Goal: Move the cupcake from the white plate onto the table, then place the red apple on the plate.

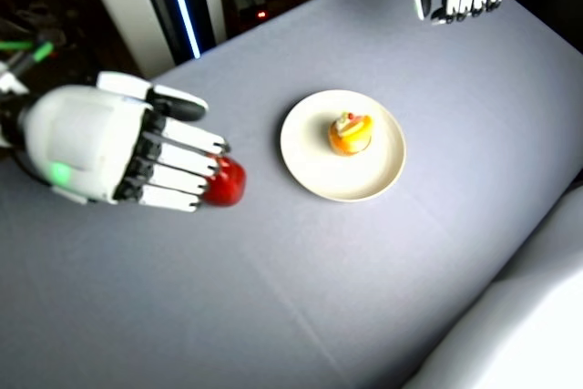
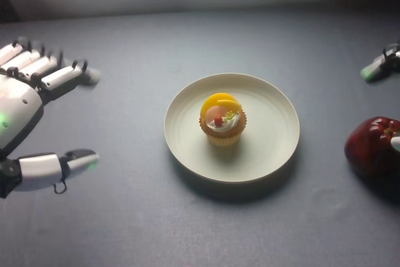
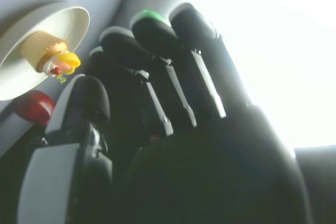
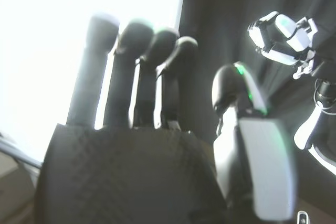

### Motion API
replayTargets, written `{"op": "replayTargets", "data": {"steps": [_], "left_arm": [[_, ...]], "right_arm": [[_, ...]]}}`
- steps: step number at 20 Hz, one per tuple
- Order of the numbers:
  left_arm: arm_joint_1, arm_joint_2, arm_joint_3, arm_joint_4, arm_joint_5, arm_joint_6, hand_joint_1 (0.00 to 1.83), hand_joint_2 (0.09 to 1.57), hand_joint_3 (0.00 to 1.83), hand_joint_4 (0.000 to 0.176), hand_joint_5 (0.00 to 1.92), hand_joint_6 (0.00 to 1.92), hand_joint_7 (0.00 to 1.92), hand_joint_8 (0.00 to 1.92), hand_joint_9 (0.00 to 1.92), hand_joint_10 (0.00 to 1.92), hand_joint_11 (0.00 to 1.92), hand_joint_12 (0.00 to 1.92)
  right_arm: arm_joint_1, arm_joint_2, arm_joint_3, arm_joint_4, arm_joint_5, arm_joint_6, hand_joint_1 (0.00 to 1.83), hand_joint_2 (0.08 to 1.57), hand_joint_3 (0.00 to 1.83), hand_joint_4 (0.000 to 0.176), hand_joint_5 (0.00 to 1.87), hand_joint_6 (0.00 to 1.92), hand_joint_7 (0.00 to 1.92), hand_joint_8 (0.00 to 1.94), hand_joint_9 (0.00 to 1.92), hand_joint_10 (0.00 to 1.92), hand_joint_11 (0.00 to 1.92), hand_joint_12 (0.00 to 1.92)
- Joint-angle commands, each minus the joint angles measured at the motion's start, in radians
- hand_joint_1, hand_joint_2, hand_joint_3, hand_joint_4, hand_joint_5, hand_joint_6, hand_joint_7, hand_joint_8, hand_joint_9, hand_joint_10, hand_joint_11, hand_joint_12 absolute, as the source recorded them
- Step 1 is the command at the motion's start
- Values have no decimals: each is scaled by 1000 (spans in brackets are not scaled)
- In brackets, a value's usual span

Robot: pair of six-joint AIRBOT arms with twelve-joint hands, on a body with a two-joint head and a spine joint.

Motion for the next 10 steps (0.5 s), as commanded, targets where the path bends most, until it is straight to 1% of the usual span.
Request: {"op": "replayTargets", "data": {"steps": [1,2,3,4,5,6,7,8,9,10], "left_arm": [[-9,6,3,13,-123,-1,543,934,5,83,232,11,134,10,121,19,0,290],[-10,7,3,14,-124,-5,535,940,3,99,204,10,141,4,125,9,0,177],[-13,5,6,17,-123,-9,546,941,1,123,187,3,137,2,112,4,0,76],[-27,0,13,30,-115,-17,517,940,1,165,160,0,132,0,107,1,0,58],[-58,-18,26,54,-95,-19,515,936,0,174,164,3,138,3,113,4,44,75],[-80,-33,36,68,-78,-20,509,936,0,176,161,2,135,1,104,0,36,72],[-118,-56,52,96,-45,-23,513,933,0,176,169,5,123,0,83,0,33,74],[-153,-76,70,119,-10,-28,533,932,0,176,146,0,84,0,44,0,33,76],[-177,-91,82,126,9,-29,515,928,0,176,130,0,86,4,60,9,78,97],[-215,-121,111,129,51,-30,511,946,5,176,125,0,85,3,65,10,94,105]], "right_arm": [[8,8,5,35,126,4,762,1102,7,43,208,2,95,1,97,4,0,426],[8,10,5,35,126,5,769,1107,2,42,212,1,99,0,110,3,0,460],[8,10,5,35,126,5,773,1111,2,31,216,2,101,1,115,4,0,469],[8,10,5,35,126,5,773,1124,5,23,206,2,76,2,94,3,0,408],[8,8,4,35,126,5,804,1131,4,32,200,0,61,2,56,5,0,278],[8,7,4,33,128,5,806,1128,1,35,203,2,71,7,54,8,0,253],[8,7,3,29,137,5,766,1127,1,52,197,0,74,6,63,10,19,264],[8,7,0,27,147,5,776,1127,1,56,182,0,74,4,52,3,3,258],[8,8,-1,26,155,5,769,1122,0,57,171,0,92,10,58,5,0,251],[9,9,-1,27,162,5,770,1118,0,68,164,0,99,7,54,2,0,209]]}}
